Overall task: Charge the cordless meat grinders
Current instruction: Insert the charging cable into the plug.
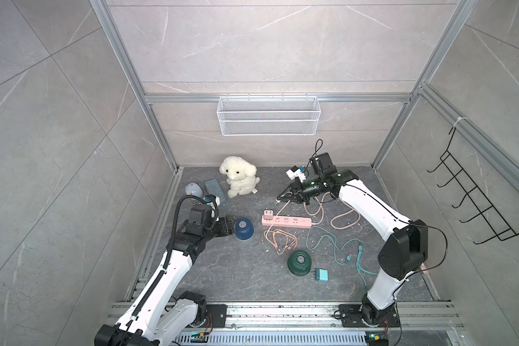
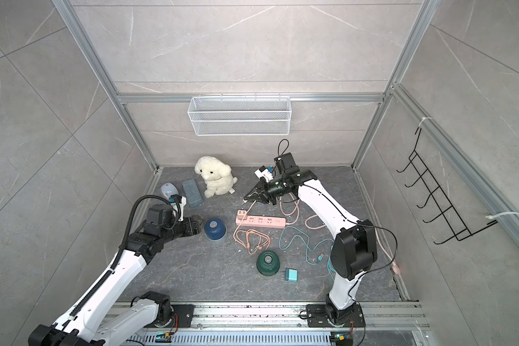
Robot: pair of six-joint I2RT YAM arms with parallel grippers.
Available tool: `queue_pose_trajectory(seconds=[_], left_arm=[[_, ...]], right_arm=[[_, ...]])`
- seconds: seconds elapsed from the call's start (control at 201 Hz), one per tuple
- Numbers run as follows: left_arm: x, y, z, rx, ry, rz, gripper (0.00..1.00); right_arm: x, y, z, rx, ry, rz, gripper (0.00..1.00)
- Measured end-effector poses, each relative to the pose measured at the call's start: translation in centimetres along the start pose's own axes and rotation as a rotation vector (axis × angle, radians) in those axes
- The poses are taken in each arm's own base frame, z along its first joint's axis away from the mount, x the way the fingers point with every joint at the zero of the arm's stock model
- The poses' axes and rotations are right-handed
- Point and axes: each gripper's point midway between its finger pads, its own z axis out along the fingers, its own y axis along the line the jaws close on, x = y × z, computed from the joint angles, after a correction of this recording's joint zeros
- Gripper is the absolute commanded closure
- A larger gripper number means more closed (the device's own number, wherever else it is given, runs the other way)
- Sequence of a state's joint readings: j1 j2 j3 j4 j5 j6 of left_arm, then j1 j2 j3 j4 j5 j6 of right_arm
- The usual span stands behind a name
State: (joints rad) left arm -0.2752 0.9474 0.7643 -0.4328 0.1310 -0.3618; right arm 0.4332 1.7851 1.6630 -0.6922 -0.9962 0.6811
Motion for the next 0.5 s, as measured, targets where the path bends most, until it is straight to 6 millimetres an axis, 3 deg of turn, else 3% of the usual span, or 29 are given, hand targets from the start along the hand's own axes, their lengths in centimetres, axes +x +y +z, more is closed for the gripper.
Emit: queue_pose_trajectory(seconds=[0.299,0.498], left_arm=[[0.2,0.1,0.0,-0.002,0.0,-0.001,0.24],[0.2,0.1,0.0,-0.002,0.0,-0.001,0.24]], right_arm=[[0.2,-0.4,0.1,0.005,0.006,0.015,1.0],[-0.2,-2.9,0.4,0.171,-0.056,0.035,1.0]])
